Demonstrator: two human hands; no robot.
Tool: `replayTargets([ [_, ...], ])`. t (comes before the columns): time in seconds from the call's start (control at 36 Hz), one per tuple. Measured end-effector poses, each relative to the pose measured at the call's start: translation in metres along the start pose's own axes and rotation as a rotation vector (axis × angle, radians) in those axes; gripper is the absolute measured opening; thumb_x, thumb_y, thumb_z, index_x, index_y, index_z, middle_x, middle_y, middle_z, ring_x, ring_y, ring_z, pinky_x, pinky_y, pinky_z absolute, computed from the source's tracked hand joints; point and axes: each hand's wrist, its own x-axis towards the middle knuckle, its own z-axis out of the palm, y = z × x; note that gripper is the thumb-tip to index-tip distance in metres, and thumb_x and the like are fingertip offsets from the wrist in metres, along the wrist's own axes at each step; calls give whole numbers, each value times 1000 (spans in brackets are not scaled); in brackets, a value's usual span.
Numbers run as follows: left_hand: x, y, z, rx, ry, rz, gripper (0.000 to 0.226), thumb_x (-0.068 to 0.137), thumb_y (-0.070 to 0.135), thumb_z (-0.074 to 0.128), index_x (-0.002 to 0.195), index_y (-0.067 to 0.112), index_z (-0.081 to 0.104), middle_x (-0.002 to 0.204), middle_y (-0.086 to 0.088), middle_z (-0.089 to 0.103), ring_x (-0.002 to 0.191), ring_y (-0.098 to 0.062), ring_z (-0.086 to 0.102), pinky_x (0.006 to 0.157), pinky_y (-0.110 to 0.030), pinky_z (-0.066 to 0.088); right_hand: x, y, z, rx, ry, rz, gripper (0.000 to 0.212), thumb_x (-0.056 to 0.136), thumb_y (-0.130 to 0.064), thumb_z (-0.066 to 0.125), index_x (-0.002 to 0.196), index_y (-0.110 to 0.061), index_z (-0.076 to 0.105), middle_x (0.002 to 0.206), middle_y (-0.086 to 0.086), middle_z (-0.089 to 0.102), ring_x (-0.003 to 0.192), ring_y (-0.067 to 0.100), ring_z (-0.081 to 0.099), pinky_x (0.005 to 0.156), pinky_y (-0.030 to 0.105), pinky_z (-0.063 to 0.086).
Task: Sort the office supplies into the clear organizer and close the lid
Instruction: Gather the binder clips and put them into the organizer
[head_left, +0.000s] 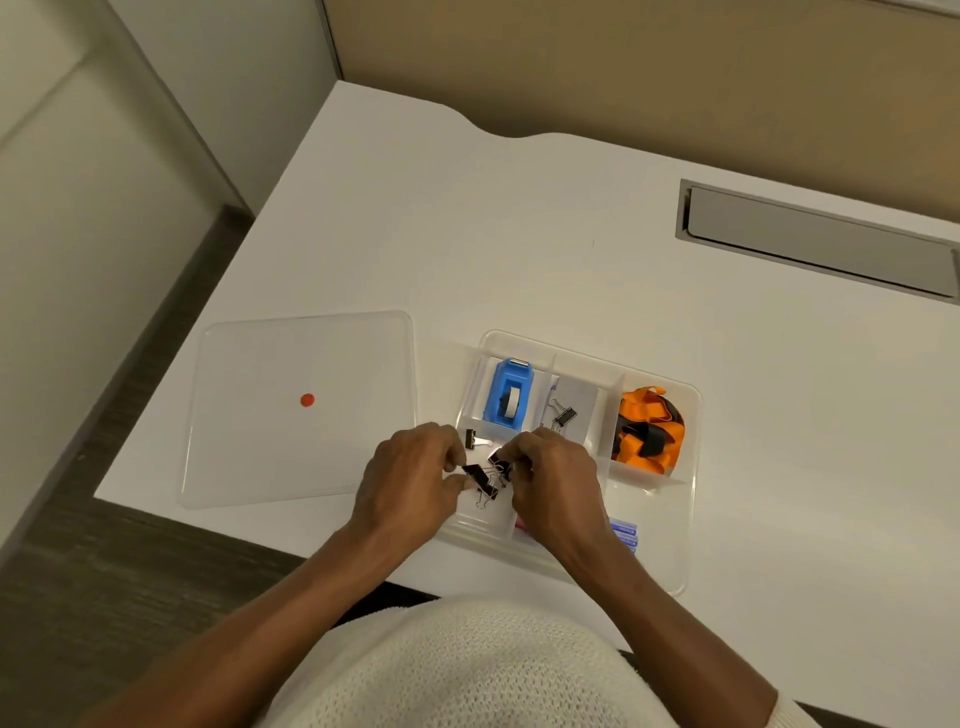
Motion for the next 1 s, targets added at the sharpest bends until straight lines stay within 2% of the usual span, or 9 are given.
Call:
replayTargets([
  [0.14, -2, -15, 5, -32, 46, -134, 20, 84, 28, 85, 93, 19, 70, 87, 8, 68, 70, -10, 63, 68, -30, 57, -2, 3, 2, -119, -53, -159, 28, 92, -4, 70, 119, -9, 73, 115, 8, 70, 99, 22, 68, 89, 29, 58],
  [0.22, -1, -21, 8, -105, 13, -245, 14, 85, 25, 84, 87, 20, 72, 70, 15, 65, 61, 1, 61, 59, -18, 49, -1, 1, 7, -254, -148, -266, 29, 93, -6, 69, 123, -8, 69, 121, 10, 66, 108, 24, 63, 93, 34, 57],
  [0.28, -2, -23, 9, -135, 0, -280, 14, 85, 25, 84, 82, 22, 71, 65, 16, 64, 56, 1, 62, 56, -15, 45, 1, -2, 13, -312, -170, -297, 30, 95, -7, 67, 124, -7, 67, 123, 12, 63, 111, 26, 60, 93, 37, 57],
  [0.36, -4, -24, 9, -152, -19, -303, 15, 85, 24, 84, 81, 23, 70, 65, 15, 65, 55, -1, 65, 55, -15, 44, 3, -8, 21, -330, -200, -326, 27, 94, -5, 68, 120, -4, 67, 118, 15, 63, 107, 28, 61, 90, 37, 56],
  [0.47, -5, -23, 8, -176, -38, -323, 14, 86, 23, 84, 84, 20, 71, 68, 12, 68, 59, -4, 68, 59, -20, 50, -1, -9, 26, -325, -225, -352, 27, 92, -5, 70, 119, -5, 69, 115, 14, 64, 102, 28, 61, 87, 38, 56],
  [0.61, -6, -24, 6, -196, -56, -339, 12, 86, 26, 83, 83, 22, 72, 70, 8, 71, 63, -8, 70, 68, -31, 59, 0, -3, 8, -219, -63, -272, 31, 90, -1, 71, 119, -8, 72, 114, 9, 69, 103, 22, 66, 89, 32, 59],
  [0.75, -7, -23, 5, -203, -56, -336, 11, 86, 24, 83, 84, 21, 73, 72, 10, 69, 67, -7, 68, 72, -36, 62, 17, 17, -18, -162, 202, -68, 31, 80, 9, 76, 109, -1, 75, 107, 14, 69, 97, 28, 65, 76, 38, 62],
  [0.89, -6, -21, 3, -185, -67, -348, 11, 87, 22, 81, 82, 24, 72, 69, 13, 71, 69, -6, 68, 73, -36, 62, 38, 44, -21, -208, 182, 68, 29, 92, -11, 73, 120, -5, 70, 116, 15, 65, 106, 28, 57, 83, 38, 56],
  [1.0, -4, -22, 1, -188, -88, -365, 12, 87, 24, 81, 81, 26, 71, 71, 11, 72, 70, -11, 71, 74, -37, 63, 44, 51, -19, -229, 133, 51, 27, 94, -20, 72, 118, -8, 72, 116, 13, 64, 105, 26, 56, 86, 36, 55],
])
